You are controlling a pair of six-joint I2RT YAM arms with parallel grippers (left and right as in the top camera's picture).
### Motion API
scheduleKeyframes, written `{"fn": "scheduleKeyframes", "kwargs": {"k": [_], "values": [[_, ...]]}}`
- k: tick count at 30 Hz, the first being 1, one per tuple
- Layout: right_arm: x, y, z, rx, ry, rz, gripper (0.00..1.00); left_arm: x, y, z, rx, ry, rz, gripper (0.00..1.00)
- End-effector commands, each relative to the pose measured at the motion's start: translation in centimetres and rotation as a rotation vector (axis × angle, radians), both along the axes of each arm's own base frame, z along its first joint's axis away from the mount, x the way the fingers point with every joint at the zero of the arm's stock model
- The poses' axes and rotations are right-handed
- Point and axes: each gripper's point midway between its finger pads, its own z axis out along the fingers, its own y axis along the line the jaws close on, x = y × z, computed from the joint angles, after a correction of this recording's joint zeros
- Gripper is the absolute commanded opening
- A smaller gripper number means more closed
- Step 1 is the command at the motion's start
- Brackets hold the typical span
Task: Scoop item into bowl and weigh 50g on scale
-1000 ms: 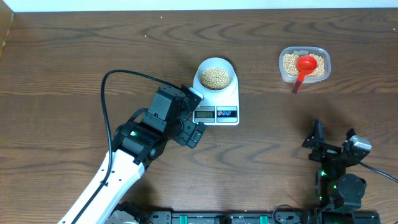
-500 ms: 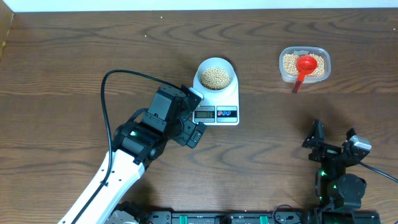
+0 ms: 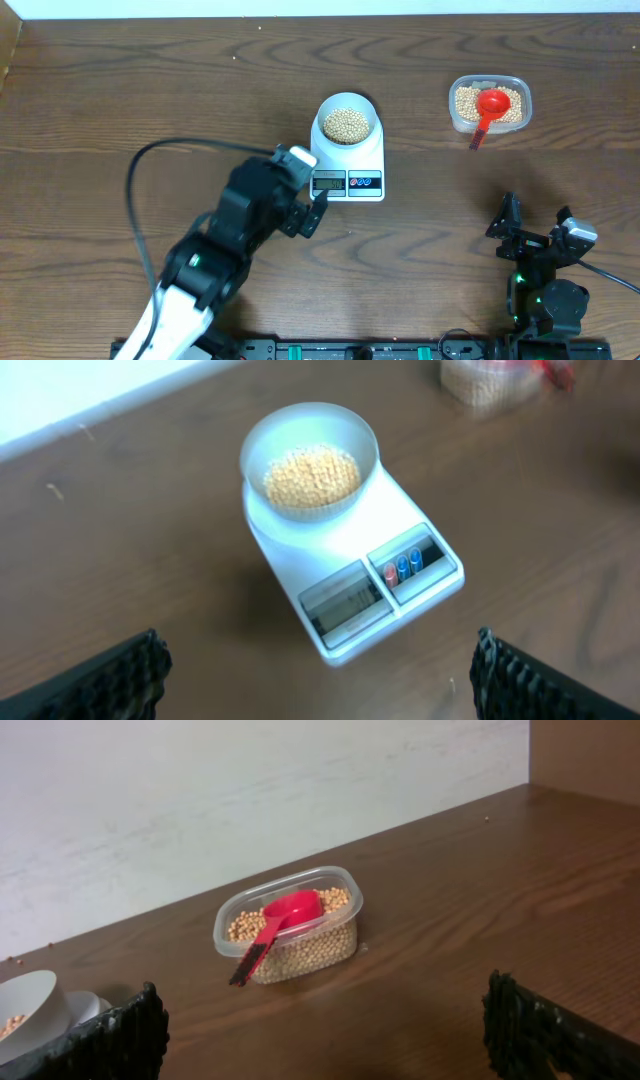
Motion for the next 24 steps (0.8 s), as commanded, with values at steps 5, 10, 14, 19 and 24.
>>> {"fn": "scheduleKeyframes", "kwargs": {"k": [5,10,14,19,24], "values": [[0.0,0.1,0.0,-0.012,0.001,0.005,0.99,-1.1,2.8,3.5,-0.1,-0.293,0.094,0.98],[0.0,0.1,0.0,-0.012,0.001,0.005,0.99,-2.4,4.0,3.7,-0.176,-0.437,0.122,0.98],[0.0,0.1,0.0,-0.012,0.001,0.005,0.99,-3.3,4.5,2.5,-0.198,-0.471,0.122,0.98],[0.0,0.1,0.0,-0.012,0.001,0.005,0.99,-4.0,4.8,1.5,-0.226,-0.496,0.12,0.98],[0.0,0.1,0.0,-0.012,0.001,0.005,0.99,-4.4,4.7,0.3,-0.242,-0.502,0.109,0.98]]}}
